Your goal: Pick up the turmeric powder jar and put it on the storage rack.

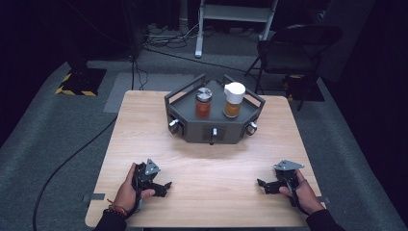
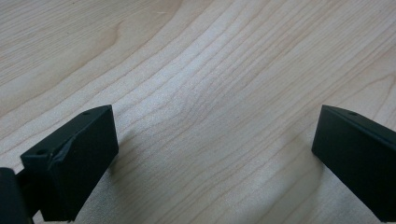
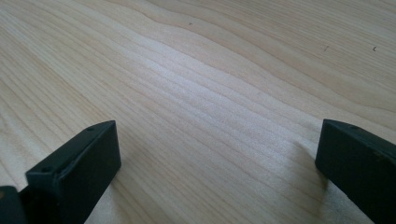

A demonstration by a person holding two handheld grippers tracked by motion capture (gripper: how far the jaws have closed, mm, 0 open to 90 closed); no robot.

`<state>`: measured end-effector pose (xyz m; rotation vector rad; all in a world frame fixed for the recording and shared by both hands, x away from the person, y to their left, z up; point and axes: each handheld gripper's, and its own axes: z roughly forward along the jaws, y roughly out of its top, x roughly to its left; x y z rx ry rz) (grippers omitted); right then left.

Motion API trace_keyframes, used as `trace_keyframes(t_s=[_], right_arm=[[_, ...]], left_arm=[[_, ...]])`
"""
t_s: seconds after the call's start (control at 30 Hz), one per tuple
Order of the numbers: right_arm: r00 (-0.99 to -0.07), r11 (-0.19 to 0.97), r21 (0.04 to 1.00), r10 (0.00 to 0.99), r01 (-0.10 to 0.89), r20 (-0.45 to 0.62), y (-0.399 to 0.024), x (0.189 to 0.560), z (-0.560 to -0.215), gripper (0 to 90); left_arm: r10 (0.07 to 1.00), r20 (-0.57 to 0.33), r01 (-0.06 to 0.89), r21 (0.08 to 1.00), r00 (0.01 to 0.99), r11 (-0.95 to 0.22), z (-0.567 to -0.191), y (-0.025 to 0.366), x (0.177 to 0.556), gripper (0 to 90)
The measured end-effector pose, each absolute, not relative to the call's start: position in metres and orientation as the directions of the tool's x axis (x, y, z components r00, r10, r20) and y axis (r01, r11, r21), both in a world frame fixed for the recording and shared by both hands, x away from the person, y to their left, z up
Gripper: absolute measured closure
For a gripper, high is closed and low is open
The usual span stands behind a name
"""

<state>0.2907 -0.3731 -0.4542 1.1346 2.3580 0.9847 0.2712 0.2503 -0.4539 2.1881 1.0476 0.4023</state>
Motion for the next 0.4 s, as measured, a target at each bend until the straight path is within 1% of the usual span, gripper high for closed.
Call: trace_keyframes(t_s=[0.4], right_arm=[[-0.622, 0.441, 0.714, 0.783, 0.544, -0.009, -0.3732, 0.2911, -0.4542, 0.0]], left_arm=[[0.774, -0.010, 0.568, 0.685, 0.633, -0.456, -0.4539, 0.2506, 0.2717, 0.4]])
